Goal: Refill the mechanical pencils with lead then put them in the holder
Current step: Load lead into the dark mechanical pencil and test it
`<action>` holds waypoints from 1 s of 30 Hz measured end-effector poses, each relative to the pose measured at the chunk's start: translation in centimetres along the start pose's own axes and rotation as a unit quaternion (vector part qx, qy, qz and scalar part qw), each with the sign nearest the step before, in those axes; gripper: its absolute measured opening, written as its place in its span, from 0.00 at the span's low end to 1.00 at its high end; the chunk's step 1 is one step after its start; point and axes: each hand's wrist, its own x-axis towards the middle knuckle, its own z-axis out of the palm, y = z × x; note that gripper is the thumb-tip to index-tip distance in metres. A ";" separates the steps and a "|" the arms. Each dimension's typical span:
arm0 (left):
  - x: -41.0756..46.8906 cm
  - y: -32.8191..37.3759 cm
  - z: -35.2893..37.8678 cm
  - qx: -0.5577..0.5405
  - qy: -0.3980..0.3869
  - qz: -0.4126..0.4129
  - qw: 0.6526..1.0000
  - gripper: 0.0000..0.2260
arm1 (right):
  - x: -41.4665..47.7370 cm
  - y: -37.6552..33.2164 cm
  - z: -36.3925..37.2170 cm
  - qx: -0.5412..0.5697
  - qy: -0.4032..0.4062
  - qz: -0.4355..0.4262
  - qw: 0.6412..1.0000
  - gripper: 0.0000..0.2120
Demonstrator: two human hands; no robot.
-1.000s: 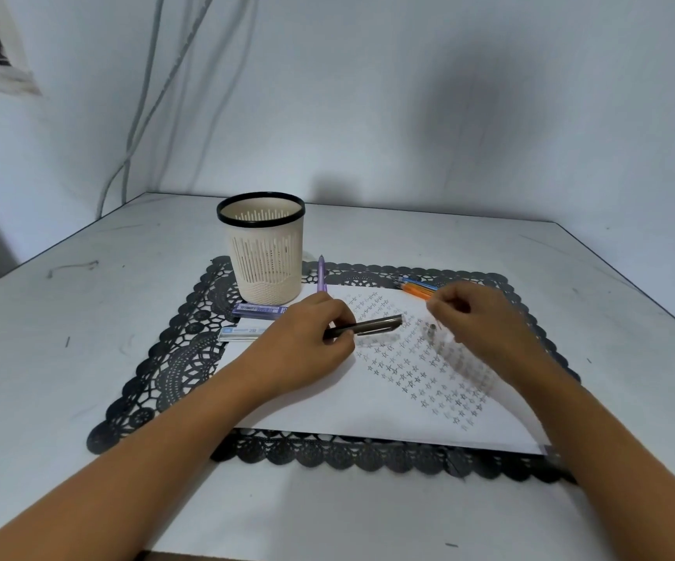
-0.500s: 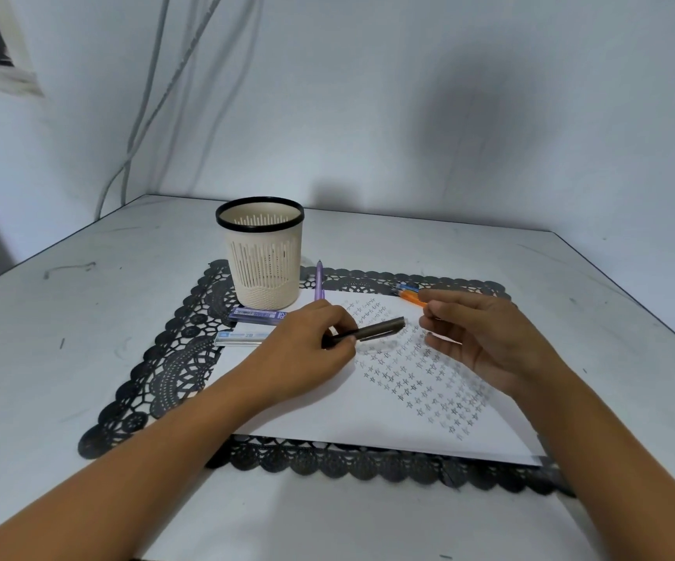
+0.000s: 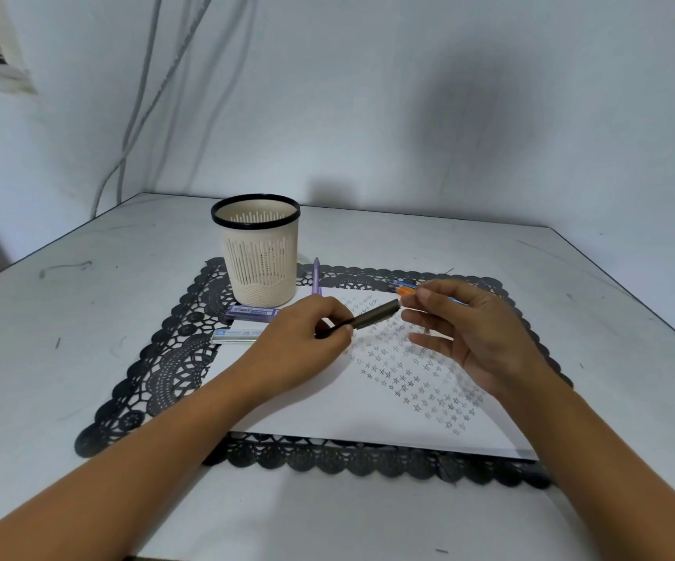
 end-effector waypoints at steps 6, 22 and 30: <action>0.0 0.0 0.0 -0.001 0.003 0.007 1.000 0.07 | 0.0 0.2 0.1 0.000 -0.002 0.009 1.000 0.02; 0.0 0.1 -0.1 -0.008 0.015 0.016 1.000 0.09 | -0.1 0.1 0.1 0.010 -0.010 0.006 1.000 0.03; 0.0 0.1 -0.1 -0.014 0.018 0.015 1.000 0.08 | -0.1 0.2 0.0 -0.008 -0.001 -0.006 1.000 0.02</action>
